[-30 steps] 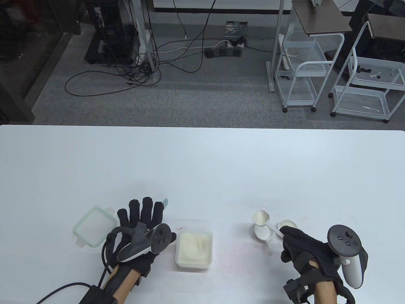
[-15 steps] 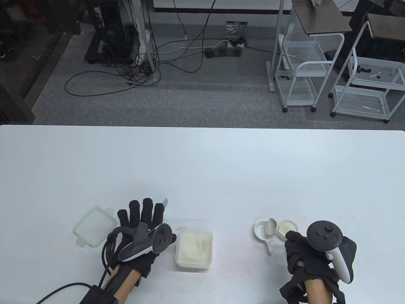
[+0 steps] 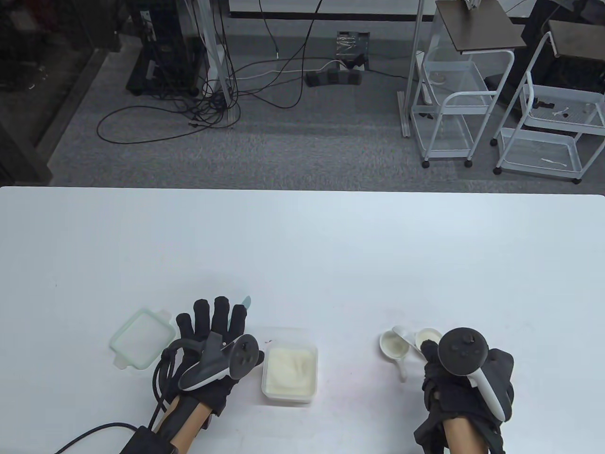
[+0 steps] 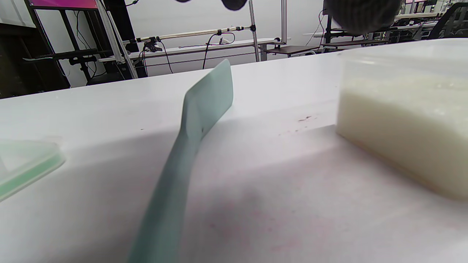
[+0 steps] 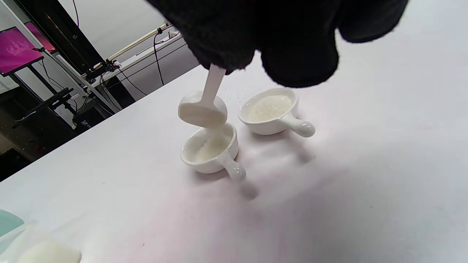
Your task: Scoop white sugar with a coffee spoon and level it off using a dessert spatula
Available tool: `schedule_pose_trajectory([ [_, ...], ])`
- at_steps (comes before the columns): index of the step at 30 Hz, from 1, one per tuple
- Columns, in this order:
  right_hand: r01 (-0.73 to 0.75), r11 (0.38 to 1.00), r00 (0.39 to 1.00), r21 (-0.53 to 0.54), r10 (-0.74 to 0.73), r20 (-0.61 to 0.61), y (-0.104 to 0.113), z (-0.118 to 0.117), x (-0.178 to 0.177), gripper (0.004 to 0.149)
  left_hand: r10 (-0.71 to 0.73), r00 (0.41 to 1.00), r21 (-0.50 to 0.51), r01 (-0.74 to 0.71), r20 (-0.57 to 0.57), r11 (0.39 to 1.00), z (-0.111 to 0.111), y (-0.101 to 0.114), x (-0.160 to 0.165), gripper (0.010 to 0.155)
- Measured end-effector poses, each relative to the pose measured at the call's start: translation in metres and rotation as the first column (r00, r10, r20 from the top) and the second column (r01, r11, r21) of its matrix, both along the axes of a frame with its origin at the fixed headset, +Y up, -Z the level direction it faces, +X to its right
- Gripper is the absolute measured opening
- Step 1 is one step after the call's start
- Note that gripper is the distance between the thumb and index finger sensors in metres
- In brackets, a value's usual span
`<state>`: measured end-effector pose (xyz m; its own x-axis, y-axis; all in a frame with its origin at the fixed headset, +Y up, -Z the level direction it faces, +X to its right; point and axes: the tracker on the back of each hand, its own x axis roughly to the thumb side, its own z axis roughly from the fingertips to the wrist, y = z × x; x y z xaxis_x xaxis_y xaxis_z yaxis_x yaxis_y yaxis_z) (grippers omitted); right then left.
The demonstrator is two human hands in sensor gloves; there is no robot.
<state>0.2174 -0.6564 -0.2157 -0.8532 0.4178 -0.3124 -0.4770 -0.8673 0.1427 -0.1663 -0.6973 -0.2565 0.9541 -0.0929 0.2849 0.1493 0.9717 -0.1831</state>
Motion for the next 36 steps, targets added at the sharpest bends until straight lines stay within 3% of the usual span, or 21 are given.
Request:
schedule_pose_trajectory([
  [11, -0.03, 0.999, 1.0, 0.027, 0.03, 0.0, 0.002, 0.0, -0.002, 0.045, 0.0, 1.0, 0.001, 0.0, -0.002, 1.0, 0.0, 0.0, 0.0, 0.101],
  [17, 0.193, 0.974, 0.98, 0.117, -0.198, 0.032, 0.001, 0.003, 0.01, 0.047, 0.003, 1.0, 0.002, -0.003, -0.001, 1.0, 0.0, 0.0, 0.0, 0.101],
  [21, 0.371, 0.91, 0.923, 0.184, -0.383, 0.032, 0.0, 0.004, 0.013, 0.046, 0.015, 1.0, 0.006, -0.015, 0.001, 1.0, 0.0, 0.0, -0.001, 0.1],
  [26, 0.426, 0.882, 0.9, 0.202, -0.436, 0.003, -0.001, 0.004, 0.006, 0.046, 0.032, 0.999, 0.02, -0.033, 0.024, 0.999, 0.0, -0.001, 0.0, 0.1],
  [28, 0.445, 0.869, 0.893, 0.217, -0.448, -0.04, 0.0, 0.003, 0.0, 0.046, 0.06, 0.997, 0.024, -0.062, 0.053, 0.998, 0.0, -0.001, 0.001, 0.101],
  [31, 0.471, 0.857, 0.88, 0.208, -0.438, -0.186, 0.003, 0.001, -0.017, 0.045, 0.233, 0.96, -0.036, -0.23, 0.154, 0.973, 0.001, -0.003, 0.004, 0.102],
  [34, 0.414, 0.892, 0.879, 0.179, -0.341, -0.333, 0.008, 0.001, -0.038, 0.045, 0.403, 0.889, -0.135, -0.381, 0.217, 0.915, 0.003, -0.007, 0.013, 0.104],
  [36, 0.352, 0.921, 0.884, 0.169, -0.268, -0.383, 0.008, 0.001, -0.051, 0.045, 0.408, 0.88, -0.143, -0.383, 0.244, 0.913, 0.005, -0.009, 0.019, 0.107],
])
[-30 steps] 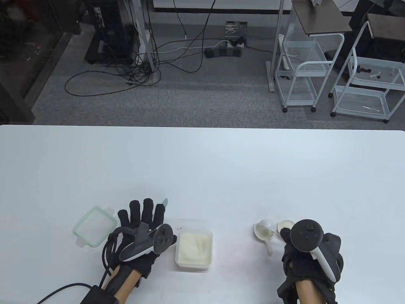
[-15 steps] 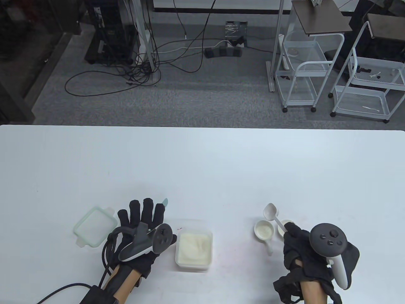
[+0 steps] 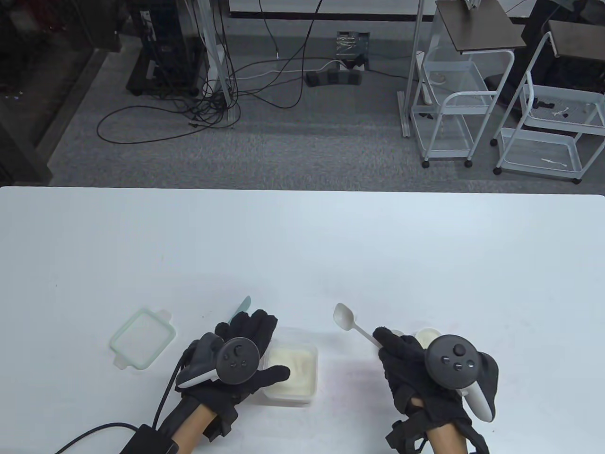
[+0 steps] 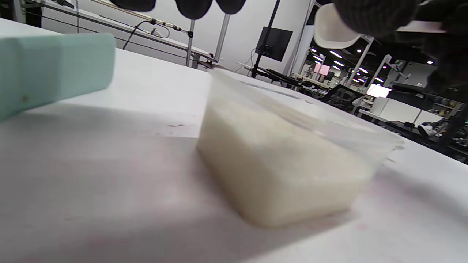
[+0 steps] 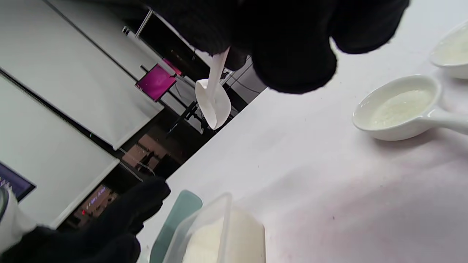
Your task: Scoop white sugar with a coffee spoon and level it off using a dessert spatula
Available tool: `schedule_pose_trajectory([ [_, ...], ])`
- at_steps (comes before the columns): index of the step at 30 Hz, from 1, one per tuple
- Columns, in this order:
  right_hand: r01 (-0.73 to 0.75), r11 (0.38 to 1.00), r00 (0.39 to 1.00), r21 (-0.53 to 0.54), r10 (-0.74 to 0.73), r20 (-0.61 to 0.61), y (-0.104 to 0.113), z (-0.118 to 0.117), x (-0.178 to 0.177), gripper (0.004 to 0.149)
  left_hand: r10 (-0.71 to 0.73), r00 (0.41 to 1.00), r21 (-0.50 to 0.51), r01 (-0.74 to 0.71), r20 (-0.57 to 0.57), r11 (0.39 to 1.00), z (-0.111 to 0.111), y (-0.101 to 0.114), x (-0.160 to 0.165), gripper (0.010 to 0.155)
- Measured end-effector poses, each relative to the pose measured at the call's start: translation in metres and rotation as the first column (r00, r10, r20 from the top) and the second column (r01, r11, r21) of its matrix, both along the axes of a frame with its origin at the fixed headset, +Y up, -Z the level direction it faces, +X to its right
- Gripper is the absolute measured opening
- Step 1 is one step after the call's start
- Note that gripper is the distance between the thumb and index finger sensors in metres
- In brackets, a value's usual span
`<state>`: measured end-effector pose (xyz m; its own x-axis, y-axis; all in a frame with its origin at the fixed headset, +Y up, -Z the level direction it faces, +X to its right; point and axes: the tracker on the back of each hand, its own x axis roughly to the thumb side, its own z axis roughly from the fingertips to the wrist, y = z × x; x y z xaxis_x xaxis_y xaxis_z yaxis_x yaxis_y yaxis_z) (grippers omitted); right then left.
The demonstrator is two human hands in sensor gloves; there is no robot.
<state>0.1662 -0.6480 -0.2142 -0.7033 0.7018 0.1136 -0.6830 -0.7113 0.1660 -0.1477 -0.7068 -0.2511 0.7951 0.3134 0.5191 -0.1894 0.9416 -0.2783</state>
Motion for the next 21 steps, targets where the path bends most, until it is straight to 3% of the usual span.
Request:
schedule_pose_trajectory([
  [3, -0.133, 0.991, 0.984, 0.029, 0.136, -0.112, -0.002, 0.001, -0.022, 0.045, -0.029, 0.999, -0.008, 0.029, 0.037, 1.0, 0.003, -0.007, 0.009, 0.111],
  [9, -0.319, 0.944, 0.921, 0.08, 0.329, -0.209, -0.008, 0.006, -0.055, 0.045, -0.116, 0.991, -0.014, 0.118, 0.065, 0.993, 0.004, -0.02, 0.018, 0.111],
  [15, -0.437, 0.88, 0.849, 0.188, 0.472, -0.236, -0.012, 0.012, -0.079, 0.045, -0.127, 0.99, -0.03, 0.129, 0.056, 0.991, 0.004, -0.023, 0.019, 0.109],
  [21, -0.576, 0.746, 0.728, 0.334, 0.654, -0.205, -0.015, 0.021, -0.1, 0.044, -0.134, 0.99, -0.031, 0.135, 0.048, 0.99, 0.004, -0.023, 0.019, 0.109],
])
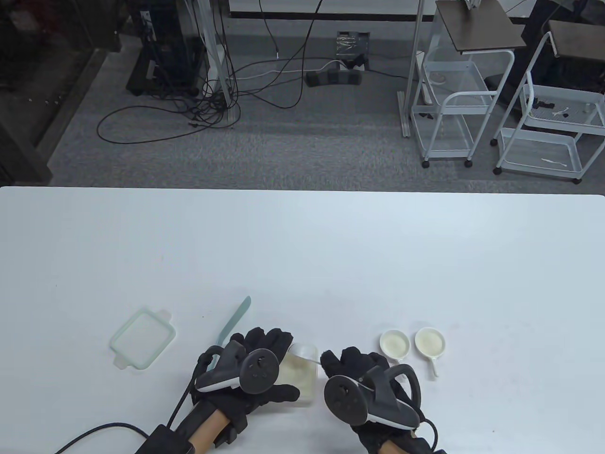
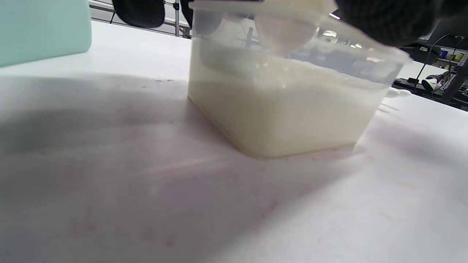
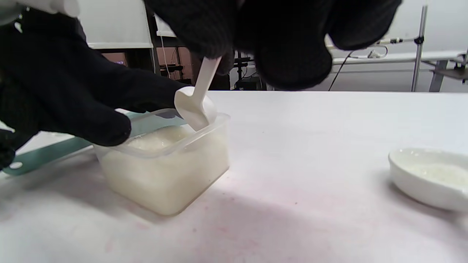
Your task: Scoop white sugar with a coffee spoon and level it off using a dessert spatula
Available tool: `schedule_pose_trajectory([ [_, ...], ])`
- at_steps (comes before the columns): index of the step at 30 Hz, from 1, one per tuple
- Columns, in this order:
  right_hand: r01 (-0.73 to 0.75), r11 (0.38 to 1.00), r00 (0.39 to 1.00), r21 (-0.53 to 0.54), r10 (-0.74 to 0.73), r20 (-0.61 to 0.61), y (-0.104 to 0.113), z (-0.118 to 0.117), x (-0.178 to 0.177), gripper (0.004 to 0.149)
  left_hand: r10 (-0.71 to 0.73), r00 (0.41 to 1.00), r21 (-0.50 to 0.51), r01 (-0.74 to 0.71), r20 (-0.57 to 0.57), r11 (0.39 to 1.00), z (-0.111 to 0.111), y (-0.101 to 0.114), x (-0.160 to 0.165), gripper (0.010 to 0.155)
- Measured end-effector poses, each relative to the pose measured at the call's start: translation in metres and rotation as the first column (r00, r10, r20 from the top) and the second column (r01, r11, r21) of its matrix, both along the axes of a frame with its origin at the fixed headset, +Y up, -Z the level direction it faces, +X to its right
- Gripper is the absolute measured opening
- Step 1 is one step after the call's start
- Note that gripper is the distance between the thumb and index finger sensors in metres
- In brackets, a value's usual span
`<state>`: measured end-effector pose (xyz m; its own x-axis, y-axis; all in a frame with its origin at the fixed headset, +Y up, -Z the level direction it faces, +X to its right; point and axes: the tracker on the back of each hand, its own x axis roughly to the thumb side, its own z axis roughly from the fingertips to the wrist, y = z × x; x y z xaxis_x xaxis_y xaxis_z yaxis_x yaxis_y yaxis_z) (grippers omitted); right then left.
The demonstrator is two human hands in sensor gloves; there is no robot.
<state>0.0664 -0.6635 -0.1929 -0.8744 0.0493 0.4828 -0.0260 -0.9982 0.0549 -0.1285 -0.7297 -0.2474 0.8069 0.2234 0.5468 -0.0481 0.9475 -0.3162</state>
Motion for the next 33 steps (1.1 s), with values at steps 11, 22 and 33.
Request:
schedule_pose_trajectory([
  [11, -0.11, 0.994, 0.993, -0.012, 0.11, -0.036, -0.009, 0.005, -0.017, 0.044, -0.007, 1.0, -0.004, 0.007, -0.003, 1.0, 0.0, 0.0, 0.001, 0.109],
  [22, 0.551, 0.739, 0.834, -0.387, -0.473, 0.283, -0.037, -0.028, 0.032, 0.043, -0.014, 1.0, 0.009, 0.014, -0.001, 1.0, 0.001, 0.0, 0.001, 0.11],
  [33, 0.744, 0.496, 0.666, -0.448, -0.603, 0.439, -0.046, -0.037, 0.062, 0.043, -0.017, 1.0, 0.024, 0.017, -0.003, 1.0, 0.001, 0.0, 0.001, 0.11],
])
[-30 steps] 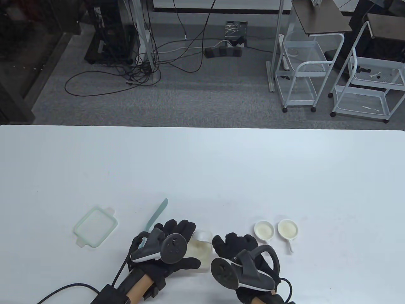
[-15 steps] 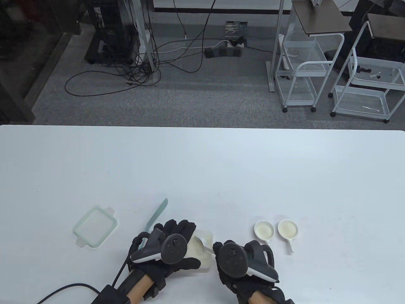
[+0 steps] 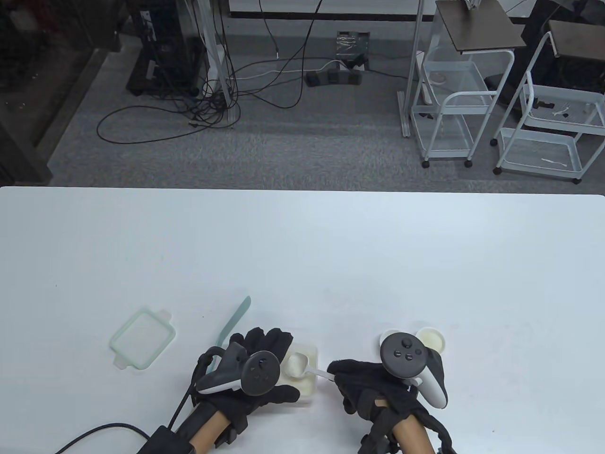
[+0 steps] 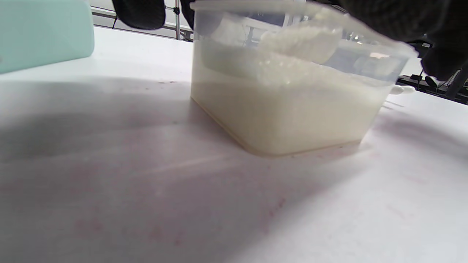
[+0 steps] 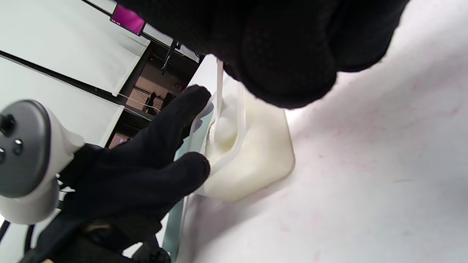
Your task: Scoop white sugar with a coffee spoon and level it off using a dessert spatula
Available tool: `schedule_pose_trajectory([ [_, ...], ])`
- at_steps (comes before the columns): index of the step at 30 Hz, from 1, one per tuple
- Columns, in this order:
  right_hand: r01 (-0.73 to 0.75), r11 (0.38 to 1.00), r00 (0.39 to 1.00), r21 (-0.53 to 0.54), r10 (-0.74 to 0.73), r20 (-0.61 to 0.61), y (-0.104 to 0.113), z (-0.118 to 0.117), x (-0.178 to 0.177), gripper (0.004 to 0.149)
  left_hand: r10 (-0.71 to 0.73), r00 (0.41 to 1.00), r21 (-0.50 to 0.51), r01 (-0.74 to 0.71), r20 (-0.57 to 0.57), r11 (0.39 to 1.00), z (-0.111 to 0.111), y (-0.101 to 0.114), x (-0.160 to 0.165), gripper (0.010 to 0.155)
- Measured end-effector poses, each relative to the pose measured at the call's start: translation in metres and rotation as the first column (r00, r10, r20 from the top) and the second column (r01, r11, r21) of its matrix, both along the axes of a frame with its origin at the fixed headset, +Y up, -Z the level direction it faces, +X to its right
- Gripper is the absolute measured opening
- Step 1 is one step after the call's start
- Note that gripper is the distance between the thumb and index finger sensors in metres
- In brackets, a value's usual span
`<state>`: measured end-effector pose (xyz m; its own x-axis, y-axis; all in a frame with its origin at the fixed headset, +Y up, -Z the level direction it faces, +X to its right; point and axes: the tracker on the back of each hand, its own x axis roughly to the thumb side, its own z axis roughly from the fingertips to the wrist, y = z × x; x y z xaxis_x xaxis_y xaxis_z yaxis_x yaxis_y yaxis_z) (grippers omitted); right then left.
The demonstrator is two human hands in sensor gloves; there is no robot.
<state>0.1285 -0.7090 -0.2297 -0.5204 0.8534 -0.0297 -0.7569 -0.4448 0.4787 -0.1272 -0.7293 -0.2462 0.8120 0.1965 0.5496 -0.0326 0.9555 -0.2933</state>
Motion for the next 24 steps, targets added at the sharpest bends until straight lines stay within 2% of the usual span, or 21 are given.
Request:
schedule_pose_trajectory([
  [4, 0.051, 0.999, 0.999, -0.015, -0.051, 0.011, 0.001, -0.001, 0.008, 0.043, 0.0, 1.0, 0.001, 0.0, -0.002, 1.0, 0.0, 0.0, 0.0, 0.11],
  [13, 0.066, 0.998, 0.998, -0.013, -0.066, 0.009, 0.001, -0.001, 0.01, 0.043, 0.002, 1.0, 0.005, -0.002, -0.001, 1.0, 0.001, 0.002, 0.0, 0.111],
  [16, 0.072, 0.997, 0.997, -0.007, -0.072, 0.006, 0.002, -0.001, 0.009, 0.043, 0.042, 0.999, 0.006, -0.042, -0.005, 0.999, 0.0, 0.012, -0.007, 0.112],
  [18, 0.081, 0.997, 0.997, -0.003, -0.081, 0.005, 0.003, -0.001, 0.009, 0.043, 0.179, 0.98, 0.017, -0.178, -0.085, 0.984, -0.005, 0.031, -0.025, 0.113],
  [21, 0.093, 0.996, 0.996, 0.001, -0.093, 0.004, 0.004, -0.001, 0.01, 0.043, 0.338, 0.911, 0.085, -0.328, -0.236, 0.941, -0.012, 0.049, -0.054, 0.111],
  [24, 0.1, 0.995, 0.995, 0.008, -0.1, 0.004, 0.005, 0.0, 0.01, 0.043, 0.283, 0.887, 0.138, -0.249, -0.364, 0.959, -0.017, 0.056, -0.077, 0.102],
])
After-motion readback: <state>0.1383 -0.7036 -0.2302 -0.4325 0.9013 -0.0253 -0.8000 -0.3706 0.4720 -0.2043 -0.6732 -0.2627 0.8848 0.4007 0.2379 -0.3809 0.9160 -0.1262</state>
